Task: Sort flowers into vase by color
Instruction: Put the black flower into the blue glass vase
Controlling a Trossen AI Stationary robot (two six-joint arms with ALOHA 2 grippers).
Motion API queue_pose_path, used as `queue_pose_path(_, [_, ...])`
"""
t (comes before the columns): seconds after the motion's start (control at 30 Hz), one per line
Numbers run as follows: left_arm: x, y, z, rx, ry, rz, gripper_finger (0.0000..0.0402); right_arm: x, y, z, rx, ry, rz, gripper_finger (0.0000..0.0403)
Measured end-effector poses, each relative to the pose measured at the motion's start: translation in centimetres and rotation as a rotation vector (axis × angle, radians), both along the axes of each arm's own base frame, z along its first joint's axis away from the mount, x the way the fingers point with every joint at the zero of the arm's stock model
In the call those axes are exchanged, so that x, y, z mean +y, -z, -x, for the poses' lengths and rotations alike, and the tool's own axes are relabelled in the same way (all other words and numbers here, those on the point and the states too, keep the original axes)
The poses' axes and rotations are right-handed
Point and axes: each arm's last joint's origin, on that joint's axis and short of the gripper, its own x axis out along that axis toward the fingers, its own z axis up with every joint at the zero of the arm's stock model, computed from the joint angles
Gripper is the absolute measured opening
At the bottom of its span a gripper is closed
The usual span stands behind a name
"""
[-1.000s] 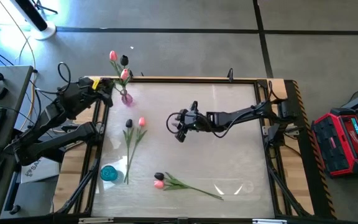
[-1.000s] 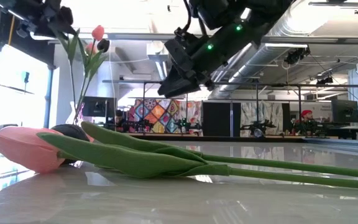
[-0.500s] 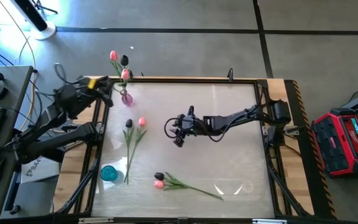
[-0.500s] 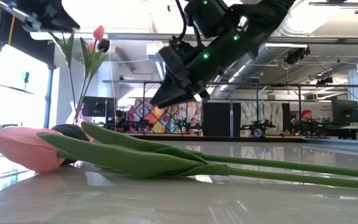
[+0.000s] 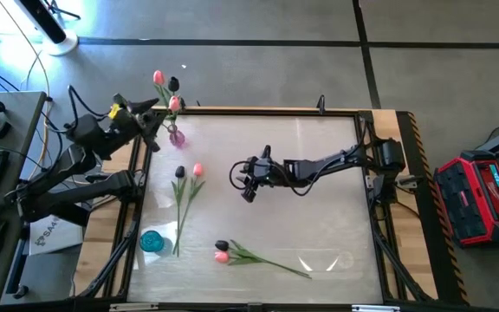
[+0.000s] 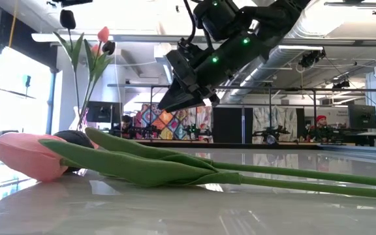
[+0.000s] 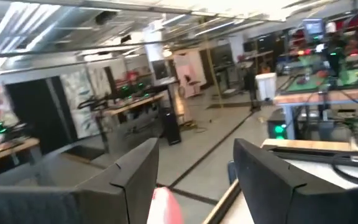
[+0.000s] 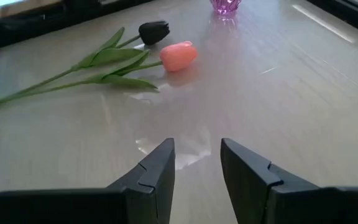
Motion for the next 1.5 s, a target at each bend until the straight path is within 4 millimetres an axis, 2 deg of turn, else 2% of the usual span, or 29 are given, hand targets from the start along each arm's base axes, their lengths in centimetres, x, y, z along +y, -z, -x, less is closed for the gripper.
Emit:
queue_pose_path(0.1, [-0.4,-0.1,-0.2,-0.004,0.105,-0.012,0.0198,-0.2,-0.3,-0.2,-0.055,0.049,-0.069,0.0119])
queue_pose_path(0.2, [-1.2,0.0,-0.8,0.015,0.346,-0.018,0.0198,-0.2,-0.3,-0.2,-0.096,0.113,-0.171,0.0119])
queue_pose_path(0.27, [-1.8,0.3,-1.8,0.029,0.54,0.029,0.0195,0.1,-0.2,-0.1,-0.091,0.127,-0.205,0.0119])
queue_pose_path(0.33, [-2.1,1.1,-3.3,0.095,0.618,0.099,0.0189,0.8,0.0,0.0,-0.067,0.119,-0.227,0.0119])
queue_pose_path(0.53, [-3.5,4.8,-7.4,0.368,0.566,0.348,0.017,3.9,0.4,0.2,-0.058,0.159,-0.259,0.0119])
queue_pose_path(0.67, [-5.2,7.0,-9.1,0.51,0.466,0.46,0.0168,6.3,0.9,0.4,-0.061,0.176,-0.236,0.0119])
queue_pose_path(1.0, [-10.2,9.7,-10.8,0.531,0.307,0.597,0.0167,10.8,0.9,1.5,-0.056,0.127,-0.18,0.0119])
queue_pose_path(1.13, [-11.7,11.5,-11.5,0.569,0.243,0.654,0.0167,11.5,0.9,1.6,-0.046,0.092,-0.112,0.0119])
queue_pose_path(1.3, [-13.5,13.6,-12.1,0.605,0.184,0.693,0.0167,11.3,0.8,1.5,-0.042,0.075,-0.09,0.0119])
queue_pose_path(1.4, [-14.4,14.6,-12.3,0.609,0.151,0.697,0.0167,10.7,1.0,1.3,-0.04,0.06,-0.174,0.0119])
queue_pose_path(1.5, [-15.0,15.4,-12.4,0.6,0.12,0.696,0.0167,10.4,1.6,0.9,0.004,-0.037,-0.265,0.0119])
